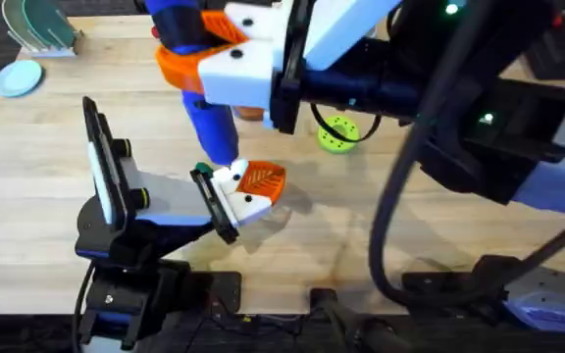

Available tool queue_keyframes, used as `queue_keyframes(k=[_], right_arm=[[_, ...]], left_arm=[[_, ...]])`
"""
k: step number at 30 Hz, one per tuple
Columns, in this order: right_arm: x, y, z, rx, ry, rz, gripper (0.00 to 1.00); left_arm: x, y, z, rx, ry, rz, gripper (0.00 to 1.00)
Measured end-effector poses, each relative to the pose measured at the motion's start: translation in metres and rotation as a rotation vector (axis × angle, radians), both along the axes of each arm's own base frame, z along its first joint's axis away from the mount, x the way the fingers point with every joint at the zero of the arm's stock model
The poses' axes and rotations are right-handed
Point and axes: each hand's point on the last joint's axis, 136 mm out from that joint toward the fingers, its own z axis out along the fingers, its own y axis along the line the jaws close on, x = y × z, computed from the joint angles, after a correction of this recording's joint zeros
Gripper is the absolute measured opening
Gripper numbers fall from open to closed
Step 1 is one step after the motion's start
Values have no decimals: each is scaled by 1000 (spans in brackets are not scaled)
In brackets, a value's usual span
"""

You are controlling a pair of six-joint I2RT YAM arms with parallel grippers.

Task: Pick up the gripper from the table and insert it into the empty holder that is missing its gripper. Then pick up a screw, insert it into the mounting hole, and use the screwdriver to tighten it. Finally, clean up the table by picking up the vegetable and placing it into the bucket.

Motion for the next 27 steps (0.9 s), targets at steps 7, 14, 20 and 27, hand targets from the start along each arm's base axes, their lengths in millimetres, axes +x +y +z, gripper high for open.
queue_keyframes(k=[7,14,20,27], right_arm=[[12,-37,53,130,-155,-80,22],[95,-116,-27,-251,-95,-397,22],[142,-231,-145,-748,123,-746,22],[141,-319,-178,-1022,230,-987,22]], left_arm=[[0,0,0,0,0,0,5],[0,0,0,0,0,0,5],[0,0,0,0,0,0,5],[0,0,0,0,0,0,5]])
